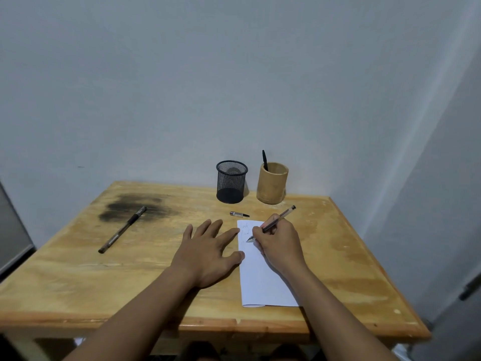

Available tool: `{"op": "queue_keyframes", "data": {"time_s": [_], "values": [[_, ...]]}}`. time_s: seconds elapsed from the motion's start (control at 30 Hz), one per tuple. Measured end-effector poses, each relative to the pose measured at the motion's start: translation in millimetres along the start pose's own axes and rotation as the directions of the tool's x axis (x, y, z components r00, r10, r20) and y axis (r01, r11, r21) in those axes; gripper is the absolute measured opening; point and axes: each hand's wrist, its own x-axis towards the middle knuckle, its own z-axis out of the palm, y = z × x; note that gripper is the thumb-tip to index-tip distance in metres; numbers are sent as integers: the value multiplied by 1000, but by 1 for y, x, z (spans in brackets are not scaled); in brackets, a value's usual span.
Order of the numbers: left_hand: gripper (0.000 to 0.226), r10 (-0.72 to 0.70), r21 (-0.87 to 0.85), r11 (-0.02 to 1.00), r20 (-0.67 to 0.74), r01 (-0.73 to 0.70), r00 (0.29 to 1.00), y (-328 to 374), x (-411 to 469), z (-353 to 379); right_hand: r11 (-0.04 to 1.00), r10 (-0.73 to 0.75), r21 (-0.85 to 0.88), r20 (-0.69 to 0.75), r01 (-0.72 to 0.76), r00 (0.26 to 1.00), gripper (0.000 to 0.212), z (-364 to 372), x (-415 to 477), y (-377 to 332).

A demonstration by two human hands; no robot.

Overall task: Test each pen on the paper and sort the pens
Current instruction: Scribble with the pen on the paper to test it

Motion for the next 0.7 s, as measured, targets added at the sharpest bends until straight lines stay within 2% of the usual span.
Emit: {"op": "queue_keyframes", "data": {"time_s": [0.27, 0.57, 0.63, 0.7], "values": [[71, -1, 0, 1000, -3, 1, 1000, -1, 1, 1, 999, -12, -49, -24, 11, 1000, 13, -2, -1, -2], [72, -4, -2, 1000, 0, 4, 1000, 0, 0, 0, 1000, 8, -14, -5, -8, 1000, 17, -6, -3, -6], [72, -5, -6, 1000, 4, 5, 1000, 0, 0, 0, 999, 22, 24, -35, -21, 999, 15, -6, -2, -6], [71, -6, -19, 1000, 11, 6, 1000, 0, 0, 0, 983, 76, 172, -71, -63, 995, 10, -7, 1, -6]]}}
